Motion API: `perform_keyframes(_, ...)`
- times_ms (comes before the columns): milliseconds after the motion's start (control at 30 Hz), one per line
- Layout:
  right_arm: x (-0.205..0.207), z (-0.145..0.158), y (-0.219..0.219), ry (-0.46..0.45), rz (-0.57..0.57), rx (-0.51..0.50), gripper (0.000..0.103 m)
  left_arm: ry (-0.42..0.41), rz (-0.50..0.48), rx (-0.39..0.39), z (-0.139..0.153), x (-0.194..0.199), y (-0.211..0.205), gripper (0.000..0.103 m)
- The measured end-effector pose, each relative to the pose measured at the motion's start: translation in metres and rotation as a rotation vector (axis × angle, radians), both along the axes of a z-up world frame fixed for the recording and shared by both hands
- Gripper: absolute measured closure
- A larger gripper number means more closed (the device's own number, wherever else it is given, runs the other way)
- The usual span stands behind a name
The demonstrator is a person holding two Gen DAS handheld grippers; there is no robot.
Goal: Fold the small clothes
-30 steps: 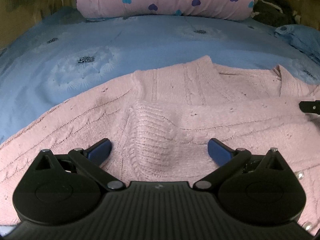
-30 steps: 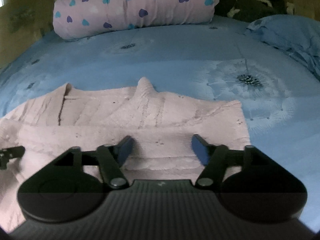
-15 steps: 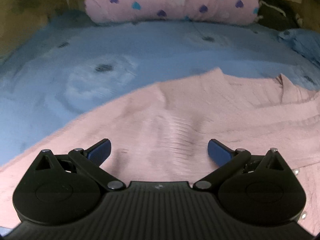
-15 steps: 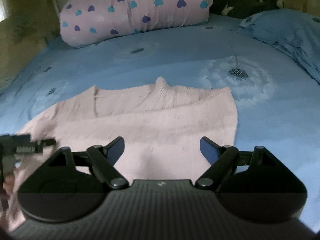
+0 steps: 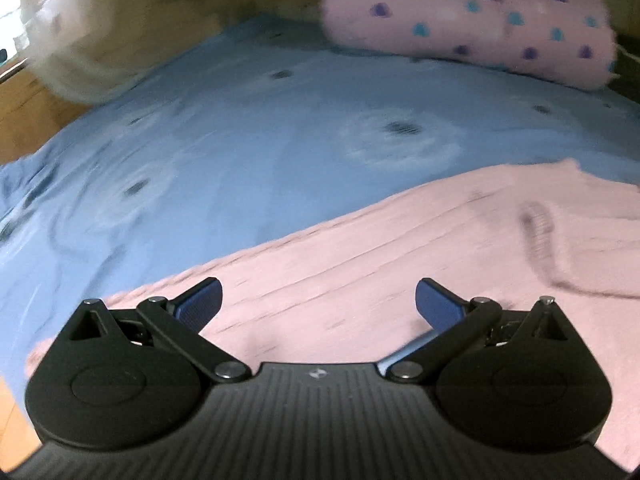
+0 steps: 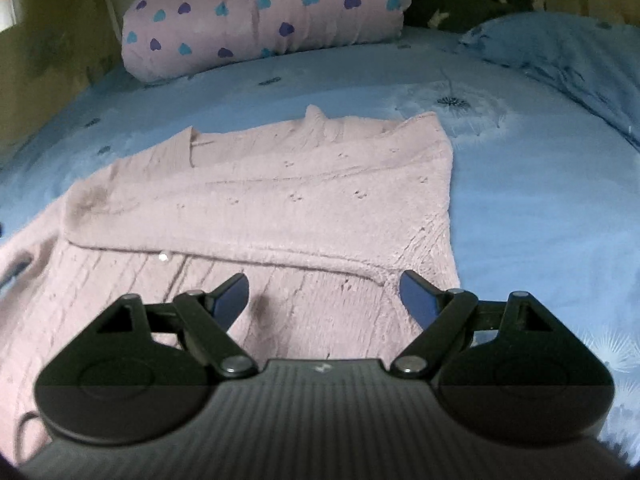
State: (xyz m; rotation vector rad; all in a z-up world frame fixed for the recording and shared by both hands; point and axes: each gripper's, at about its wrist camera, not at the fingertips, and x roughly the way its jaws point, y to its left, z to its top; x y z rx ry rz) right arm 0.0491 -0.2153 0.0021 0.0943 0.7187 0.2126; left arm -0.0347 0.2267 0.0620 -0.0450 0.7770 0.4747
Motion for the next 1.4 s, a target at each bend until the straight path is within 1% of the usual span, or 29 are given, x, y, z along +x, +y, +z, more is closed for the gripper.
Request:
perform_keyframes(33,-0.001,-0.002,0.002,0.001,0.004,-0.002,0.013,0.006,0.029,-0.006,-0.002,-0.008,0.010,0.000)
perform_keyframes(67,-0.002,-0.004,0.004,0.006,0.013,-0.003,0.010,0.011,0.056,-0.014,-0.003,-0.016,0.018,0.000)
perform_keyframes(167,-0.007,-0.007,0.012,0.004,0.002,-0.044,0.010,-0.004,0.120,-0.059,-0.006,-0.041,0.039,0.000)
perform_keyframes(233,-0.013,-0.007,0.016,0.005,-0.016,-0.053,0.009,-0.024,0.155,-0.111,-0.009,-0.055,0.049,0.000)
perform_keyframes(333,-0.022,-0.009,0.014,0.006,-0.057,-0.016,0.008,-0.047,0.233,-0.205,-0.020,-0.068,0.061,0.000)
perform_keyframes(367,-0.024,-0.010,0.013,-0.003,-0.072,-0.001,0.008,-0.047,0.262,-0.237,-0.026,-0.071,0.065,0.000)
perform_keyframes(400,-0.026,-0.011,0.012,-0.015,-0.082,0.010,0.008,-0.022,0.280,-0.284,-0.033,-0.070,0.070,0.000)
perform_keyframes(433,-0.027,-0.012,0.012,-0.022,-0.084,0.013,0.008,-0.009,0.301,-0.316,-0.039,-0.069,0.074,0.000)
perform_keyframes(500,-0.029,-0.013,0.012,-0.029,-0.084,0.016,0.008,-0.031,0.323,-0.306,-0.043,-0.069,0.076,0.000)
perform_keyframes(533,-0.029,-0.013,0.011,-0.031,-0.084,0.019,0.008,-0.026,0.324,-0.300,-0.043,-0.069,0.075,0.000)
perform_keyframes(633,-0.031,-0.014,0.009,-0.039,-0.085,0.033,0.008,0.025,0.313,-0.264,-0.045,-0.062,0.069,0.000)
perform_keyframes(700,-0.030,-0.014,0.009,-0.042,-0.084,0.038,0.008,0.026,0.312,-0.266,-0.045,-0.062,0.067,0.000)
perform_keyframes(867,-0.030,-0.014,0.007,-0.047,-0.084,0.048,0.008,-0.081,0.359,-0.356,-0.044,-0.072,0.079,0.000)
perform_keyframes(1000,-0.029,-0.014,0.008,-0.040,-0.083,0.045,0.008,-0.216,0.418,-0.474,-0.042,-0.070,0.098,0.000)
perform_keyframes(1067,-0.028,-0.014,0.010,-0.038,-0.081,0.025,0.008,-0.241,0.444,-0.485,-0.043,-0.064,0.105,0.000)
perform_keyframes(1133,-0.028,-0.014,0.013,-0.037,-0.079,0.007,0.008,-0.243,0.460,-0.459,-0.042,-0.054,0.107,0.002)
perform_keyframes(1167,-0.028,-0.014,0.013,-0.037,-0.079,0.004,0.008,-0.240,0.460,-0.428,-0.041,-0.050,0.105,0.011)
perform_keyframes(1200,-0.029,-0.014,0.013,-0.038,-0.078,0.005,0.008,-0.227,0.459,-0.391,-0.039,-0.047,0.104,0.018)
perform_keyframes(1233,-0.029,-0.014,0.011,-0.039,-0.079,0.011,0.008,-0.214,0.455,-0.363,-0.039,-0.045,0.104,0.035)
perform_keyframes(1267,-0.029,-0.014,0.010,-0.041,-0.079,0.021,0.008,-0.204,0.447,-0.341,-0.039,-0.043,0.104,0.056)
perform_keyframes(1300,-0.030,-0.014,0.008,-0.043,-0.079,0.033,0.008,-0.201,0.438,-0.333,-0.037,-0.043,0.105,0.064)
perform_keyframes(1333,-0.030,-0.014,0.006,-0.045,-0.079,0.045,0.008,-0.212,0.429,-0.342,-0.036,-0.046,0.106,0.076)
perform_keyframes(1367,-0.031,-0.014,0.005,-0.048,-0.079,0.058,0.008,-0.227,0.424,-0.354,-0.035,-0.048,0.108,0.081)
perform_keyframes(1400,-0.031,-0.013,0.003,-0.052,-0.079,0.072,0.008,-0.249,0.419,-0.361,-0.031,-0.050,0.109,0.082)
